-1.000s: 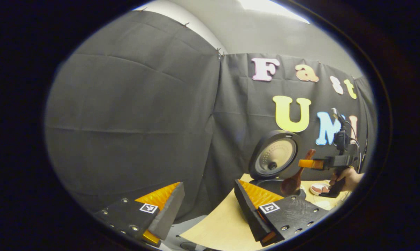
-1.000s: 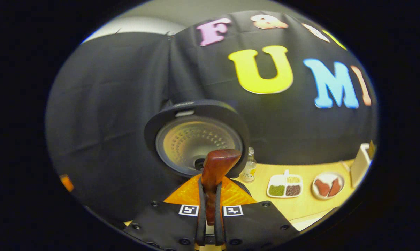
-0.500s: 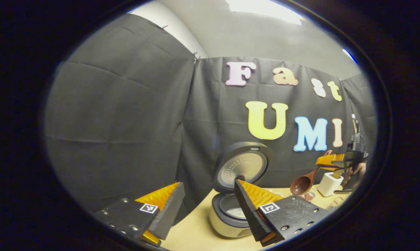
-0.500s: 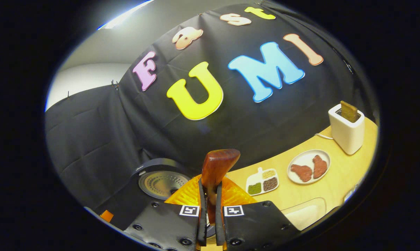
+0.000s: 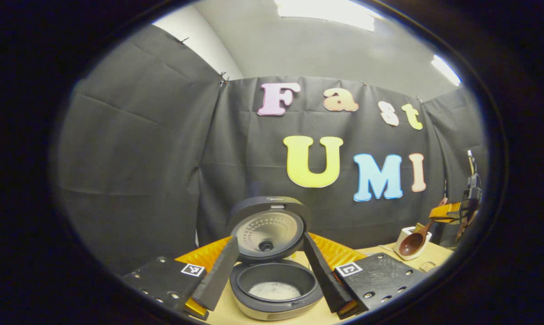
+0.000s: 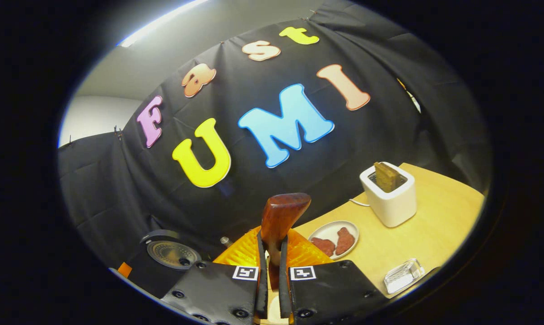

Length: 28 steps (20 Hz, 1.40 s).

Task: Close the left gripper, press the button to open the rice cooker; take a wooden spoon from the chopstick holder with the right hand, scoop a spoonful of rice and pour it into the rice cooker, then put the wooden spoon back into the chopstick holder.

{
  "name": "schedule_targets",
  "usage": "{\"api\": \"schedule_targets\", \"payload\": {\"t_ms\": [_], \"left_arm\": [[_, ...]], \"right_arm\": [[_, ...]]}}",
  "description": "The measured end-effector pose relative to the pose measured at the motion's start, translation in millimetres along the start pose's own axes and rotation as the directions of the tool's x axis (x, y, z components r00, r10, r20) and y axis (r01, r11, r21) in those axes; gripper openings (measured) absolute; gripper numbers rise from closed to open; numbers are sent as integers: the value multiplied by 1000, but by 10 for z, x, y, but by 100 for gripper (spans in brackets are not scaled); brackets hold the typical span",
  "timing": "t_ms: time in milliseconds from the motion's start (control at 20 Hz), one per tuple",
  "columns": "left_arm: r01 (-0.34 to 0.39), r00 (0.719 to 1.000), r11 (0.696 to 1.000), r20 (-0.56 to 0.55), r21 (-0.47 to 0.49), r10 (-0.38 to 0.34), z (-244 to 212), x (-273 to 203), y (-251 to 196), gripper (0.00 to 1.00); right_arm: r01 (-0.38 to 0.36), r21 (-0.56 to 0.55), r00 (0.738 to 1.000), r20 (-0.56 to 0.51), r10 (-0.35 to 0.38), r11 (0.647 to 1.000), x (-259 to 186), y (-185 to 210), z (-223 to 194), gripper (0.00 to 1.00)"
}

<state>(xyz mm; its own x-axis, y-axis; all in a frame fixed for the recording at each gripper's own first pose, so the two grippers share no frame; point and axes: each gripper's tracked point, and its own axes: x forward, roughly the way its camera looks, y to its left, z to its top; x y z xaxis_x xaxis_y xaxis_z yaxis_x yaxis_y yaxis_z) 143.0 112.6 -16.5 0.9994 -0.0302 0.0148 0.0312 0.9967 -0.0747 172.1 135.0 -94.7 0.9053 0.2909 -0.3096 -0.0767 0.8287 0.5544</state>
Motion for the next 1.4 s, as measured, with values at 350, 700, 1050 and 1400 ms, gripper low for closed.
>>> {"api": "schedule_targets", "payload": {"t_ms": [350,700,1050,1400], "left_arm": [[55,998,998,5,8,-56,10,180,-560,87],[74,997,997,-12,20,-74,-21,234,-849,87],[79,996,996,-30,40,-78,-73,220,-994,87],[66,997,997,-41,50,-64,-92,169,-992,87]], "right_arm": [[135,-4,991,25,-135,991,-246,-853,189,12],[221,-50,974,-35,-222,974,-434,-1441,-123,12],[260,-105,957,-106,-271,960,-515,-1770,-499,12],[264,-123,940,-191,-284,957,-498,-1957,-922,11]]}}
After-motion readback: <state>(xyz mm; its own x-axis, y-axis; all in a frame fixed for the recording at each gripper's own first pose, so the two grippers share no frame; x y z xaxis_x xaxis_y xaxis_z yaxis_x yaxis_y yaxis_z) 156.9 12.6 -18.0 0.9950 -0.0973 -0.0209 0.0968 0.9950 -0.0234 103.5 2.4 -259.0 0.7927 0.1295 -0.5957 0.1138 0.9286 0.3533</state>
